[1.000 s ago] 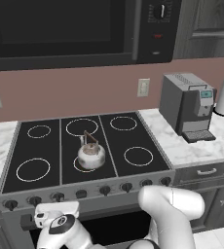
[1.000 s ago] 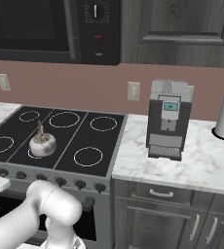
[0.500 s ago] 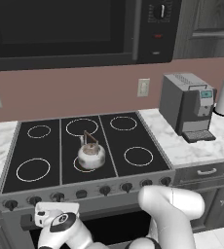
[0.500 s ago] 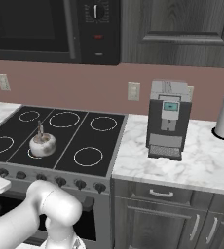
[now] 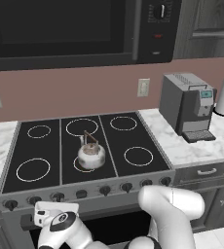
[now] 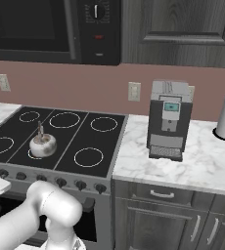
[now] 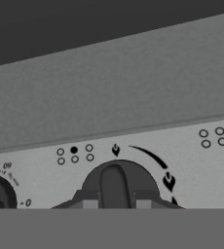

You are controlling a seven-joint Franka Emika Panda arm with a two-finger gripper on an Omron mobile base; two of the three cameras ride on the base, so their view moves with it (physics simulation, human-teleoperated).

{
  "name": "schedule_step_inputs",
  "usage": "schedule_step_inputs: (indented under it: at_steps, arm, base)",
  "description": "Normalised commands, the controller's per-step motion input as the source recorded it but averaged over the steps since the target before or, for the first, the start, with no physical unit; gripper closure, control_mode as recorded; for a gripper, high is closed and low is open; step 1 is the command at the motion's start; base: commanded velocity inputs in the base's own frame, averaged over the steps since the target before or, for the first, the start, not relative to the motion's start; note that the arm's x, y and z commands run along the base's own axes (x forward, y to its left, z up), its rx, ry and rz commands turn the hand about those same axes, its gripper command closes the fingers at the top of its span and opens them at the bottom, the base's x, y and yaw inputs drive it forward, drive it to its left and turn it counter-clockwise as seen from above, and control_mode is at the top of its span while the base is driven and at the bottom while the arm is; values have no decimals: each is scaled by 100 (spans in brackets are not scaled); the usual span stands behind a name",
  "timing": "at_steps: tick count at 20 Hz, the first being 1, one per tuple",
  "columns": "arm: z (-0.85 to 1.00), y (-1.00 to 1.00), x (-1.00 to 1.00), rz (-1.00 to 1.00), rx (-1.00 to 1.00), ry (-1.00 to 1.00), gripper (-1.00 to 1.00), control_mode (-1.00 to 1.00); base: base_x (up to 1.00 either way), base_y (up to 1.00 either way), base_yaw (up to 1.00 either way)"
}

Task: The kettle is done boiling. Turn off the stove, then wait for 300 timesteps before moving the kettle to the dining table.

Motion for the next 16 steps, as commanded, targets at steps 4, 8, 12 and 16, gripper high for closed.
schedule_step_inputs:
  at_steps: [4, 8, 12, 16]
  arm:
    - [-2, 0, 0, 0, 8, 0, 100, -100]
    - [0, 0, 0, 0, 5, 0, -100, -100]
    - [0, 0, -2, 0, 2, 0, -100, -100]
    - [3, 5, -10, 0, 0, -2, -100, -100]
  base:
    - [0, 0, 0]
    - [0, 0, 0]
    - [0, 0, 0]
    - [0, 0, 0]
